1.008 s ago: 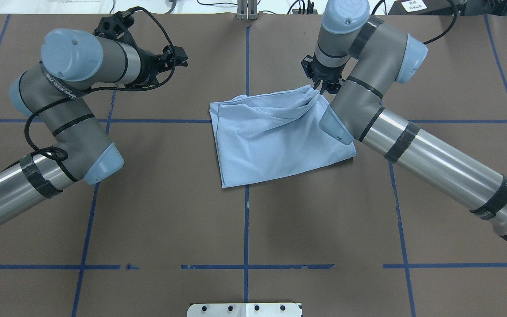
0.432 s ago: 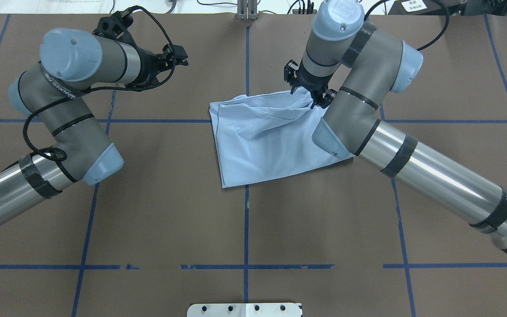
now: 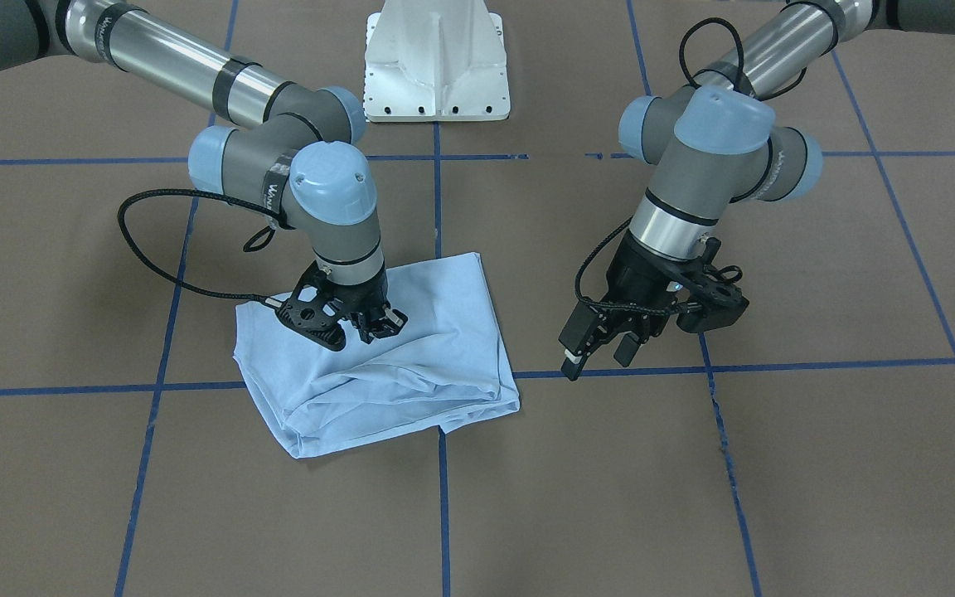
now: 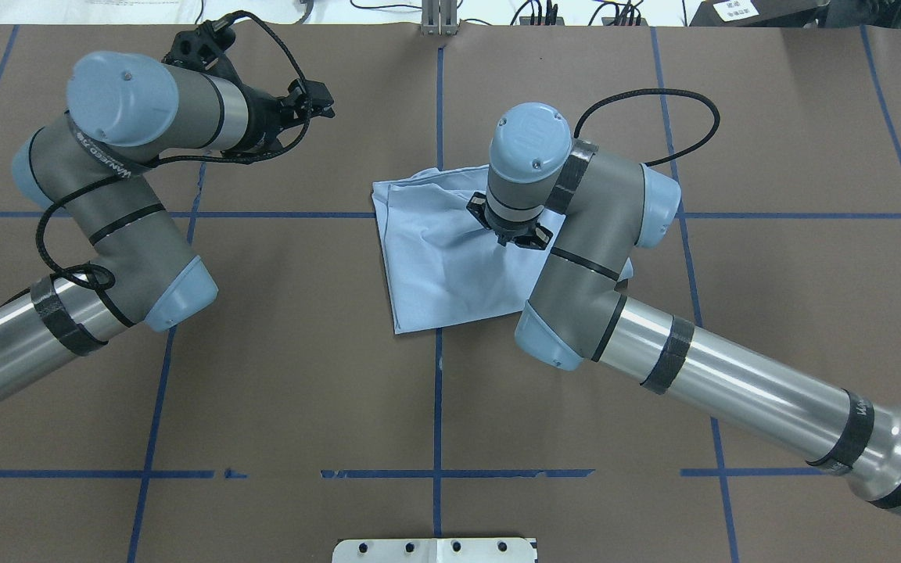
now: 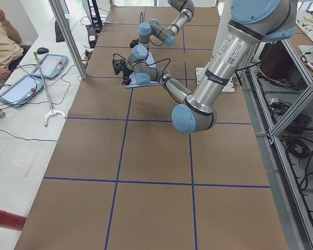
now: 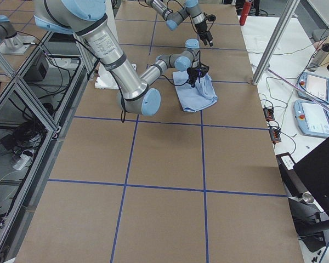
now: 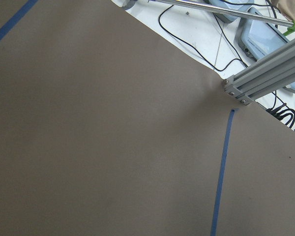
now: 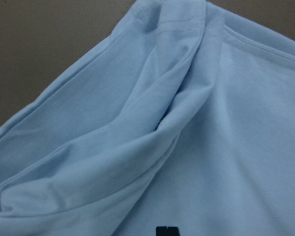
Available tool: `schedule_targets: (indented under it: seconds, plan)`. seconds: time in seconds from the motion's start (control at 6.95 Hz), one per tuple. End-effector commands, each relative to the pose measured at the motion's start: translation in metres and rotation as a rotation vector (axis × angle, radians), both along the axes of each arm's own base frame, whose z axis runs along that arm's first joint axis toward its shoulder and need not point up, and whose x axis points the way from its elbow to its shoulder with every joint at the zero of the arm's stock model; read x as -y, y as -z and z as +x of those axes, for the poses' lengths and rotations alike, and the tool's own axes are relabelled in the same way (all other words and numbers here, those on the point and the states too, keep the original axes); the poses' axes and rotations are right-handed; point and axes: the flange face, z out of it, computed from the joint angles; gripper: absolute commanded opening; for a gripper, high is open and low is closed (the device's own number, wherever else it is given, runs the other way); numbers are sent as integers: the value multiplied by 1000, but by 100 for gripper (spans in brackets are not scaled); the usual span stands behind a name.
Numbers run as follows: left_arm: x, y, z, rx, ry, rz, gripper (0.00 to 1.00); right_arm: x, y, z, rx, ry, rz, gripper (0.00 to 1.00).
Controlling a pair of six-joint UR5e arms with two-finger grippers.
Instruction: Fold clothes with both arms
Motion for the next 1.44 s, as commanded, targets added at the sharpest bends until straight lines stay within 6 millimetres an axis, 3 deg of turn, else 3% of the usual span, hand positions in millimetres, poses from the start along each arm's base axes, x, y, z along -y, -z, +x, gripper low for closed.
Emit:
schedule_targets:
  seconds: [0.0, 0.29, 0.43, 0.58, 0.72, 0.86, 1.01, 1.15, 1.3]
  plan:
    - [-4, -5, -1, 3, -2, 0, 100, 40, -12, 12, -70, 16, 72, 0]
    - [-4, -5, -1, 2, -3, -1, 100, 124, 9, 0, -35, -41, 121, 0]
    - [-4, -5, -1, 3, -3, -1, 100, 150, 8, -1, -16, -62, 140, 0]
    - [-6, -2, -1, -2, -4, 1, 100, 167, 18, 12, 17, -87, 165, 0]
    - [-6, -4, -1, 0, -5, 1, 100, 187, 30, 41, 58, -91, 132, 0]
    - [-7, -3, 0, -1, -6, 2, 100, 198, 40, 66, 108, -74, 109, 0]
    - [-9, 1, -2, -7, -8, 9, 100, 192, 40, 87, 110, -63, 76, 0]
    - [-15, -8, -2, 0, -51, 4, 100, 172, 19, 129, 109, -25, 89, 0]
    - [-27, -17, -14, 26, -130, 54, 100, 159, -25, 185, 134, 49, 111, 0]
